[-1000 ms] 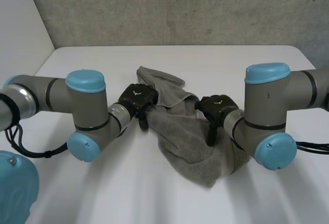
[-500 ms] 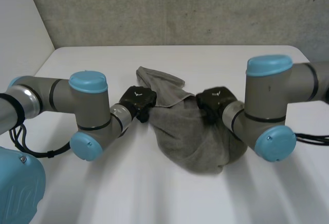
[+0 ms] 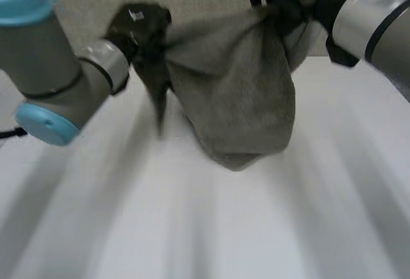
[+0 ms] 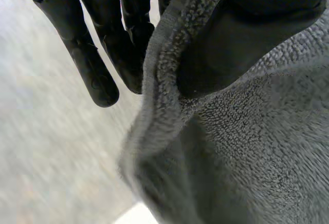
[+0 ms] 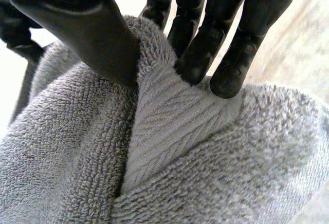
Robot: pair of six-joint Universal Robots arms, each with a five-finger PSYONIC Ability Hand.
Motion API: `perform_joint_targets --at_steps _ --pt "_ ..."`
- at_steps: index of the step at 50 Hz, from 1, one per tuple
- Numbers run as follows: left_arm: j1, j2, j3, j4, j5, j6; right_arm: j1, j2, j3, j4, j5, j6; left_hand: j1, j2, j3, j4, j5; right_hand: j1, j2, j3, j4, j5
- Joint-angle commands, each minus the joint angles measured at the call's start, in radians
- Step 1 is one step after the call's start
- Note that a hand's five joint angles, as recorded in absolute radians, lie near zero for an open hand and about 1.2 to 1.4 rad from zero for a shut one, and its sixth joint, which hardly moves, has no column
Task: Fold the towel.
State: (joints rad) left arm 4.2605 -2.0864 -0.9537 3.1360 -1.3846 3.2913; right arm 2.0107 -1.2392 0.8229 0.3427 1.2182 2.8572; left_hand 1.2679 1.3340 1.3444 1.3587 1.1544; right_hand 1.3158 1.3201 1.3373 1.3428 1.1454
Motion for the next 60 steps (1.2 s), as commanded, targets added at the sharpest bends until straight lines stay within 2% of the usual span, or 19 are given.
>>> perform_joint_targets --at_steps 1,3,4,6,8,12,15,20,21,23,26,28,33,37,39,42,47,53,60 --pt "0.027 0.011 0.139 0.211 -0.004 -0.007 0.016 0.126 -0.232 -0.154 0.001 -0.033 0.128 0.062 0.052 0.038 0.067 0.080 0.076 0.059 0.054 0.076" --pt "0.041 -0.068 0.266 0.358 -0.020 -0.001 0.045 0.234 -0.389 -0.320 0.007 -0.058 0.128 0.062 0.052 0.038 0.067 0.080 0.076 0.059 0.054 0.076" --pt "0.041 -0.069 0.267 0.358 -0.021 -0.001 0.045 0.234 -0.390 -0.321 0.007 -0.058 0.128 0.062 0.052 0.038 0.067 0.080 0.076 0.059 0.054 0.076" --pt "0.053 -0.103 0.337 0.415 -0.028 0.005 0.092 0.323 -0.535 -0.507 0.023 -0.088 0.128 0.062 0.052 0.038 0.067 0.080 0.076 0.059 0.054 0.076" --pt "0.062 -0.133 0.438 0.441 -0.047 0.005 0.103 0.349 -0.588 -0.581 0.035 -0.099 0.128 0.062 0.052 0.038 0.067 0.080 0.076 0.059 0.054 0.076" --pt "0.065 -0.124 0.449 0.438 -0.057 0.002 0.105 0.357 -0.613 -0.637 0.087 -0.105 0.128 0.062 0.052 0.038 0.067 0.080 0.076 0.059 0.054 0.076" --pt "0.084 -0.075 0.368 0.397 -0.053 0.001 0.105 0.350 -0.571 -0.567 0.124 -0.105 0.128 0.062 0.052 0.038 0.067 0.080 0.076 0.059 0.054 0.076" --pt "0.137 0.041 0.001 0.348 -0.021 0.007 0.103 0.337 -0.386 -0.229 0.080 -0.137 0.128 0.062 0.052 0.038 0.067 0.080 0.076 0.059 0.054 0.076" --pt "0.137 0.042 0.000 0.348 -0.021 0.007 0.103 0.337 -0.386 -0.228 0.080 -0.137 0.128 0.062 0.052 0.038 0.067 0.080 0.076 0.059 0.054 0.076" --pt "0.154 0.071 -0.185 0.343 0.034 0.010 0.105 0.343 -0.267 -0.040 0.046 -0.229 0.128 0.062 0.052 0.038 0.067 0.080 0.076 0.059 0.054 0.076" --pt "0.167 0.081 -0.278 0.341 0.065 0.010 0.106 0.340 -0.192 0.044 0.049 -0.294 0.128 0.062 0.052 0.038 0.067 0.080 0.076 0.059 0.054 0.076" --pt "0.192 0.103 -0.461 0.341 0.129 0.017 0.102 0.322 -0.020 0.154 0.043 -0.387 0.128 0.062 0.052 0.038 0.067 0.080 0.076 0.059 0.054 0.076" --pt "0.220 0.114 -0.688 0.349 0.211 0.060 0.100 0.236 0.258 0.101 0.038 -0.409 0.128 0.062 0.052 0.038 0.067 0.080 0.076 0.059 0.054 0.076" --pt "0.222 0.098 -0.786 0.352 0.233 0.102 0.083 0.167 0.409 0.016 0.038 -0.420 0.085 0.019 0.008 -0.006 0.024 0.080 0.076 0.059 0.054 0.076" --pt "0.216 0.068 -0.835 0.361 0.231 0.148 0.059 0.114 0.511 -0.052 0.038 -0.415 -0.292 -0.358 -0.369 -0.383 -0.353 0.080 0.076 0.059 0.054 0.076" --pt "0.214 0.048 -0.839 0.369 0.226 0.171 0.049 0.095 0.552 -0.077 0.041 -0.417 -0.435 -0.501 -0.511 -0.526 -0.496 0.080 0.076 0.059 0.054 0.076" --pt "0.213 0.029 -0.814 0.403 0.139 0.200 0.025 0.063 0.654 -0.105 0.038 -0.406 -0.652 -0.718 -0.728 -0.742 -0.713 0.080 0.076 0.059 0.054 0.076" --pt "0.202 0.026 -0.790 0.441 0.030 0.171 -0.018 0.023 0.765 -0.184 0.040 -0.400 -0.728 -0.795 -0.805 -0.819 -0.789 0.080 0.076 0.059 0.054 0.076" --pt "0.145 -0.004 -0.786 0.505 0.013 0.077 -0.082 -0.014 0.867 -0.309 0.043 -0.313 -0.734 -0.801 -0.811 -0.825 -0.795 0.080 0.076 0.059 0.054 0.076"
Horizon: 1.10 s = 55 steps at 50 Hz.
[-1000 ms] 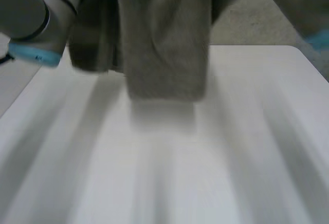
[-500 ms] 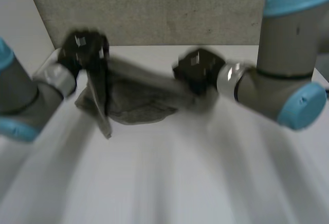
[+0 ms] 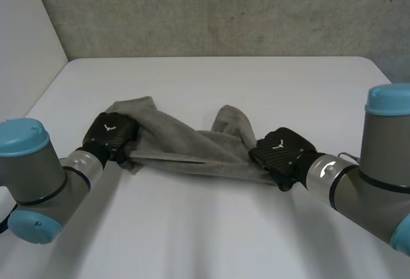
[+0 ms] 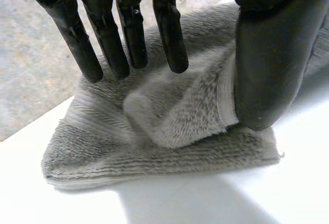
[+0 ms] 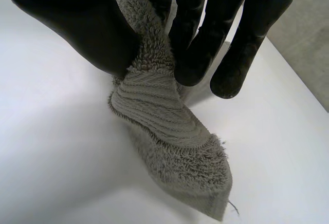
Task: Fold the towel.
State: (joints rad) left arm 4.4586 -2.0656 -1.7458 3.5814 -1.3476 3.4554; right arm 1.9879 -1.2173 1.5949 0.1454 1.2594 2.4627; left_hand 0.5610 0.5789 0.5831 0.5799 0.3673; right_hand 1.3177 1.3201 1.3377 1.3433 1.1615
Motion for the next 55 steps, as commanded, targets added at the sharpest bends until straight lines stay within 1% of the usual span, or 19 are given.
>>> perform_joint_targets --at_steps 1,3,4,6,9,17,26,29,31,32,33,34,36,37,39,46,50,52,55 --pt "-0.053 -0.025 0.006 0.060 -0.024 -0.087 -0.060 -0.036 0.095 -0.112 0.002 0.082 -0.028 -0.045 -0.050 -0.046 -0.008 0.079 0.076 0.059 0.053 0.060" --pt "-0.067 -0.040 0.008 0.069 -0.024 -0.107 -0.087 -0.056 0.121 -0.138 -0.005 0.160 -0.025 -0.042 -0.047 -0.043 -0.005 0.079 0.076 0.059 0.053 0.060" --pt "-0.067 -0.041 0.008 0.069 -0.024 -0.107 -0.087 -0.056 0.122 -0.138 -0.005 0.160 -0.025 -0.042 -0.047 -0.043 -0.005 0.079 0.076 0.059 0.053 0.060" --pt "-0.085 -0.051 0.011 0.069 -0.024 -0.122 -0.113 -0.060 0.146 -0.168 -0.011 0.228 -0.019 -0.037 -0.041 -0.038 0.000 0.079 0.076 0.059 0.053 0.060" --pt "-0.108 -0.053 0.011 0.059 -0.022 -0.140 -0.124 -0.060 0.164 -0.196 -0.018 0.255 -0.019 -0.037 -0.041 -0.038 0.001 0.079 0.076 0.059 0.053 0.060" --pt "-0.148 -0.036 -0.007 0.057 -0.025 -0.177 -0.155 -0.060 0.195 -0.243 -0.018 0.271 -0.025 -0.042 -0.047 -0.043 -0.005 0.079 0.076 0.059 0.053 0.060" --pt "-0.147 -0.050 0.026 0.079 -0.028 -0.209 -0.195 -0.059 0.198 -0.260 -0.018 0.272 -0.013 -0.031 -0.035 -0.032 0.006 0.079 0.076 0.059 0.053 0.060" --pt "-0.147 -0.065 0.054 0.094 -0.058 -0.231 -0.207 -0.060 0.198 -0.267 -0.017 0.272 -0.007 -0.025 -0.029 -0.026 0.012 0.079 0.076 0.059 0.053 0.060" --pt "-0.147 -0.096 0.078 0.109 -0.123 -0.237 -0.211 -0.059 0.197 -0.267 -0.017 0.272 0.002 -0.016 -0.020 -0.017 0.021 0.079 0.076 0.059 0.053 0.060" --pt "-0.147 -0.096 0.078 0.109 -0.124 -0.237 -0.212 -0.059 0.197 -0.267 -0.017 0.272 0.002 -0.016 -0.020 -0.017 0.021 0.079 0.076 0.059 0.053 0.060" --pt "-0.147 -0.103 0.095 0.117 -0.165 -0.239 -0.216 -0.059 0.198 -0.268 -0.018 0.272 0.005 -0.013 -0.017 -0.014 0.024 0.079 0.076 0.059 0.053 0.060" --pt "-0.147 -0.103 0.095 0.117 -0.165 -0.239 -0.216 -0.059 0.198 -0.268 -0.018 0.272 0.005 -0.013 -0.017 -0.014 0.024 0.079 0.076 0.059 0.053 0.060" --pt "-0.147 -0.125 0.126 0.122 -0.229 -0.240 -0.216 -0.059 0.200 -0.271 -0.017 0.272 0.016 -0.001 -0.006 -0.002 0.036 0.079 0.076 0.059 0.053 0.060" --pt "-0.147 -0.125 0.126 0.122 -0.229 -0.240 -0.216 -0.059 0.200 -0.271 -0.017 0.272 0.017 -0.001 -0.006 -0.002 0.036 0.079 0.076 0.059 0.053 0.060" --pt "-0.147 -0.148 0.155 0.122 -0.268 -0.240 -0.215 -0.057 0.203 -0.273 -0.018 0.272 0.022 0.004 0.000 0.004 0.042 0.079 0.076 0.059 0.053 0.060" --pt "-0.147 -0.180 0.181 0.119 -0.301 -0.231 -0.212 -0.053 0.209 -0.279 -0.018 0.272 0.043 0.025 0.021 0.024 0.062 0.079 0.076 0.059 0.053 0.060" --pt "-0.145 -0.179 0.184 0.119 -0.343 -0.228 -0.216 -0.053 0.209 -0.288 -0.018 0.272 0.046 0.028 0.024 0.027 0.065 0.079 0.076 0.059 0.053 0.060" --pt "-0.131 -0.169 0.187 0.112 -0.384 -0.225 -0.218 -0.053 0.211 -0.297 -0.017 0.272 0.046 0.028 0.024 0.027 0.065 0.079 0.076 0.059 0.053 0.060" --pt "-0.122 -0.145 0.186 0.109 -0.406 -0.223 -0.219 -0.051 0.211 -0.303 -0.017 0.272 0.043 0.025 0.021 0.024 0.062 0.079 0.076 0.059 0.053 0.060"
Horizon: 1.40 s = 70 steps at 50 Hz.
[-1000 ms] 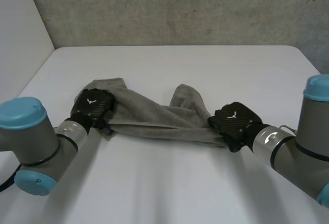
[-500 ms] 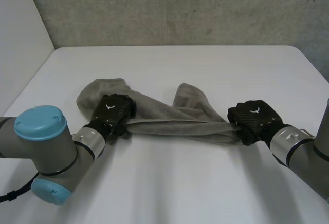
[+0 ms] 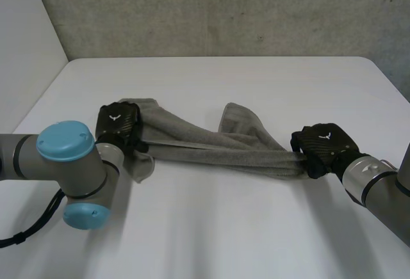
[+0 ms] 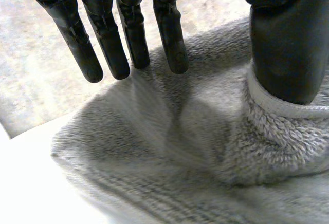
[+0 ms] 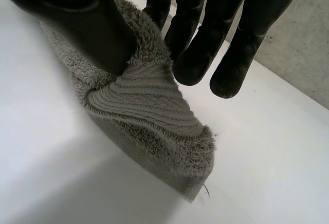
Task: Fold the towel.
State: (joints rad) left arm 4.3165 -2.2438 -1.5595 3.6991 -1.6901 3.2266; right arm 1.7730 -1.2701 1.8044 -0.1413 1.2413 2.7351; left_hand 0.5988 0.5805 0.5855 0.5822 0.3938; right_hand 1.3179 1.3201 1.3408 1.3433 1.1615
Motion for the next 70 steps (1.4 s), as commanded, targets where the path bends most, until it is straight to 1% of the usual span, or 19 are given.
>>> perform_joint_targets --at_steps 1,4,5,6,8,9,11,14,19,28,30,32,33,35,46,49,55,59,70 --pt "0.020 0.033 -0.001 -0.008 -0.063 0.006 -0.004 0.001 0.001 -0.017 0.001 0.000 0.005 0.023 0.018 0.022 0.036 0.078 0.076 0.055 0.053 0.060" --pt "0.035 0.075 -0.013 -0.010 -0.063 0.007 -0.003 0.001 0.006 -0.030 0.006 0.000 0.025 0.044 0.039 0.042 0.056 0.078 0.076 0.055 0.053 0.060" --pt "0.041 0.094 -0.017 -0.011 -0.060 0.006 -0.003 0.000 0.010 -0.041 0.009 0.000 0.162 0.181 0.176 0.179 0.193 0.078 0.076 0.055 0.053 0.060" --pt "0.042 0.095 -0.017 -0.011 -0.060 0.006 -0.003 0.000 0.010 -0.041 0.009 0.000 0.164 0.182 0.177 0.180 0.194 0.078 0.076 0.055 0.053 0.060" --pt "0.061 0.140 -0.043 -0.016 -0.046 0.004 -0.001 -0.005 0.021 -0.060 0.010 0.000 0.541 0.559 0.554 0.557 0.571 0.078 0.076 0.055 0.053 0.060" --pt "0.061 0.141 -0.043 -0.016 -0.046 0.004 -0.001 -0.005 0.021 -0.060 0.010 0.000 0.542 0.561 0.556 0.559 0.573 0.078 0.076 0.055 0.053 0.060" --pt "0.083 0.186 -0.076 -0.022 -0.001 0.004 -0.001 -0.008 0.026 -0.070 0.012 0.003 0.797 0.815 0.810 0.813 0.827 0.078 0.076 0.055 0.053 0.060" --pt "0.089 0.204 -0.094 -0.024 0.033 0.006 -0.001 -0.009 0.027 -0.072 0.010 0.011 0.797 0.816 0.811 0.814 0.828 0.078 0.076 0.055 0.053 0.060" --pt "0.092 0.260 -0.160 -0.031 0.159 0.007 -0.001 -0.018 0.030 -0.070 0.003 0.052 0.797 0.816 0.811 0.814 0.828 0.078 0.076 0.055 0.053 0.060" --pt "0.092 0.250 -0.159 -0.064 0.197 0.033 0.014 -0.017 0.027 -0.061 0.003 0.044 0.797 0.816 0.811 0.814 0.828 0.078 0.076 0.055 0.053 0.060" --pt "0.094 0.239 -0.154 -0.065 0.199 0.053 0.014 -0.015 0.024 -0.060 0.004 0.043 0.797 0.816 0.811 0.814 0.828 0.027 0.024 0.004 0.001 0.008" --pt "0.095 0.205 -0.149 -0.071 0.198 0.108 0.013 -0.015 0.015 -0.057 0.004 0.046 0.667 0.685 0.680 0.684 0.697 -0.233 -0.236 -0.256 -0.259 -0.252" --pt "0.095 0.205 -0.149 -0.071 0.197 0.108 0.013 -0.015 0.015 -0.057 0.004 0.046 0.666 0.684 0.679 0.682 0.696 -0.235 -0.237 -0.258 -0.260 -0.253" --pt "0.095 0.179 -0.146 -0.073 0.198 0.174 0.008 -0.015 0.007 -0.041 0.004 0.044 0.575 0.593 0.588 0.592 0.605 -0.597 -0.599 -0.620 -0.623 -0.615" --pt "0.094 0.173 -0.152 -0.087 0.197 0.279 -0.033 -0.012 -0.106 0.158 -0.009 0.044 0.534 0.552 0.547 0.550 0.564 -0.801 -0.803 -0.824 -0.827 -0.819" --pt "0.094 0.174 -0.152 -0.091 0.197 0.279 -0.058 -0.012 -0.119 0.186 -0.017 0.044 0.534 0.552 0.547 0.550 0.564 -0.801 -0.804 -0.824 -0.827 -0.820" --pt "0.094 0.171 -0.151 -0.091 0.197 0.277 -0.116 0.017 -0.158 0.258 -0.126 0.041 0.519 0.537 0.532 0.536 0.549 -0.781 -0.783 -0.804 -0.806 -0.799" --pt "0.094 0.167 -0.149 -0.090 0.194 0.274 -0.118 0.049 -0.165 0.281 -0.175 0.041 0.364 0.382 0.377 0.381 0.394 -0.754 -0.757 -0.777 -0.780 -0.773" --pt "0.094 0.132 -0.145 -0.088 0.188 0.276 -0.116 0.146 -0.183 0.301 -0.186 0.041 0.196 0.214 0.209 0.213 0.227 -0.552 -0.554 -0.575 -0.577 -0.570"
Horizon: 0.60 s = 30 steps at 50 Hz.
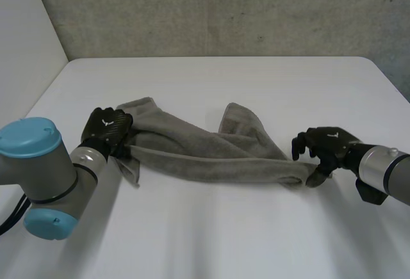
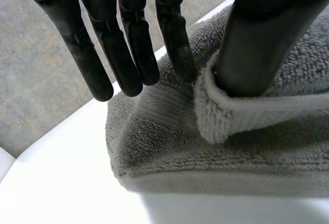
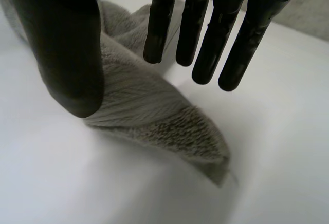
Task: Fold the towel.
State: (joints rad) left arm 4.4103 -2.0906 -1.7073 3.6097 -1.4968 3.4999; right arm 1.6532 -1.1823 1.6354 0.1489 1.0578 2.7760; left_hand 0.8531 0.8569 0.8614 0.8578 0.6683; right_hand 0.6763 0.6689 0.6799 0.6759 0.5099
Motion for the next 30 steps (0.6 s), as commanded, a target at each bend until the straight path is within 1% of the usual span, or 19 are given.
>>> perform_joint_targets --at_steps 1,3,4,5,6,7,8,15,22,25,29,30 --pt "0.000 -0.022 0.003 0.001 -0.005 0.002 0.004 0.058 -0.014 0.011 -0.002 0.001 -0.058 -0.062 -0.067 -0.063 -0.048 0.090 0.097 0.086 0.090 0.082" --pt "0.000 -0.023 0.005 0.001 -0.005 0.004 0.004 0.061 -0.017 0.018 -0.002 0.001 -0.085 -0.089 -0.093 -0.089 -0.074 0.116 0.124 0.113 0.117 0.108" --pt "0.000 -0.025 0.005 0.003 -0.005 0.004 0.002 0.061 -0.022 0.026 -0.002 0.002 -0.105 -0.109 -0.113 -0.110 -0.095 0.209 0.217 0.206 0.210 0.201" --pt "0.000 -0.026 0.005 0.003 -0.005 0.004 0.002 0.059 -0.026 0.034 -0.002 0.002 -0.108 -0.112 -0.116 -0.113 -0.098 0.364 0.372 0.361 0.365 0.356" --pt "0.000 -0.026 0.005 0.003 -0.005 0.004 0.002 0.059 -0.026 0.034 -0.002 0.002 -0.108 -0.112 -0.116 -0.113 -0.098 0.366 0.373 0.362 0.366 0.358" --pt "0.001 -0.028 0.005 0.004 -0.005 0.004 -0.001 0.056 -0.028 0.041 -0.006 0.001 -0.129 -0.132 -0.137 -0.133 -0.118 0.581 0.588 0.577 0.581 0.573" --pt "0.000 -0.028 0.006 0.007 -0.007 0.004 -0.007 0.050 -0.029 0.049 -0.010 0.002 -0.152 -0.156 -0.160 -0.157 -0.142 0.719 0.726 0.715 0.719 0.710" --pt "0.000 -0.049 0.008 0.011 -0.008 0.001 -0.029 0.021 -0.023 0.044 -0.019 0.019 -0.252 -0.256 -0.260 -0.256 -0.241 0.720 0.727 0.716 0.720 0.712" --pt "0.001 -0.071 0.018 0.012 -0.019 -0.004 -0.039 -0.010 -0.015 0.018 -0.018 0.043 -0.258 -0.262 -0.266 -0.263 -0.248 0.720 0.727 0.716 0.720 0.712" --pt "0.001 -0.072 0.032 0.014 -0.043 -0.010 -0.042 -0.014 -0.015 0.017 -0.018 0.048 -0.255 -0.259 -0.263 -0.260 -0.245 0.720 0.727 0.716 0.720 0.712" --pt "0.003 -0.077 0.060 0.012 -0.109 -0.039 -0.044 -0.016 -0.012 0.012 -0.018 0.048 -0.226 -0.230 -0.234 -0.230 -0.215 0.720 0.727 0.716 0.720 0.712" --pt "0.003 -0.077 0.060 0.012 -0.109 -0.039 -0.044 -0.016 -0.012 0.012 -0.018 0.048 -0.226 -0.229 -0.234 -0.230 -0.215 0.720 0.727 0.716 0.720 0.712"
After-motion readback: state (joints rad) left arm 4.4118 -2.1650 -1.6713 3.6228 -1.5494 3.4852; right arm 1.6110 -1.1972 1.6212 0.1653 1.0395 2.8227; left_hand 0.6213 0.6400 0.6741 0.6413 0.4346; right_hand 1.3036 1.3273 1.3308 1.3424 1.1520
